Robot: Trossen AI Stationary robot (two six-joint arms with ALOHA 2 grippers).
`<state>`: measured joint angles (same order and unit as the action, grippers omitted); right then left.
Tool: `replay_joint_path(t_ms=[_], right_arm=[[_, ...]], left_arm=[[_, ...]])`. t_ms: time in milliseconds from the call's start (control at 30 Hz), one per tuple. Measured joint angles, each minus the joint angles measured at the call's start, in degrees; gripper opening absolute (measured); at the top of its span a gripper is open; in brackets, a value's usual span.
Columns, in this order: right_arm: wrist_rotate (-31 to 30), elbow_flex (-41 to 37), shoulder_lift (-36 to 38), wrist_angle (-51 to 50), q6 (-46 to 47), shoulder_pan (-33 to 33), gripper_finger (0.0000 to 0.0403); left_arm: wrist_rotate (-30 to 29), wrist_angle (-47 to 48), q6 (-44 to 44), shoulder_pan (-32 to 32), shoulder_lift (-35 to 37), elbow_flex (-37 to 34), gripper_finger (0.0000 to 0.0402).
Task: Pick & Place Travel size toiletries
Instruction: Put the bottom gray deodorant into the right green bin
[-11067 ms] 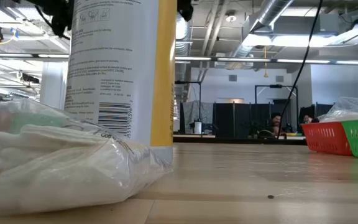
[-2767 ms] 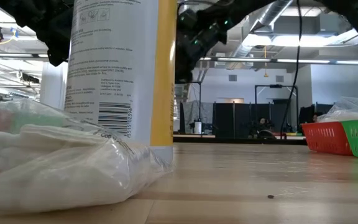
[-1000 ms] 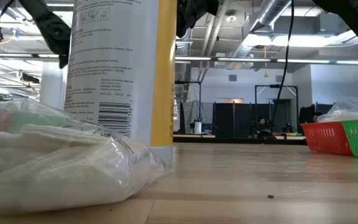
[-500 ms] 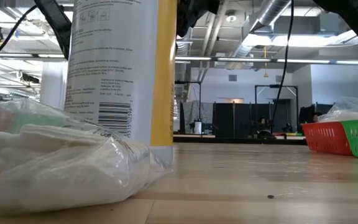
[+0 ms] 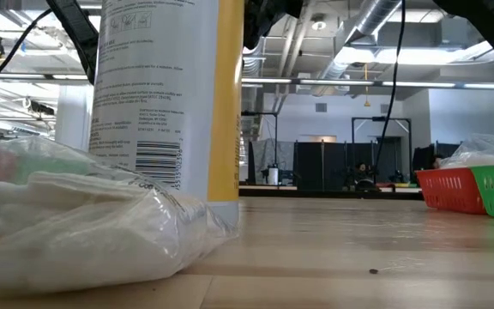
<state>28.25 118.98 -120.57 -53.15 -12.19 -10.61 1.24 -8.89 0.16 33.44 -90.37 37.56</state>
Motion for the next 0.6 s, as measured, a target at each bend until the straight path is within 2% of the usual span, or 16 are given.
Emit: replay_joint_path(t_ms=[600], right_arm=[[0.04, 0.00, -0.02, -0.02, 0.20, 0.11, 0.0118]], left_arm=[[3.60, 0.89, -3.63, -1.11, -1.61, -1.51, 0.0205]])
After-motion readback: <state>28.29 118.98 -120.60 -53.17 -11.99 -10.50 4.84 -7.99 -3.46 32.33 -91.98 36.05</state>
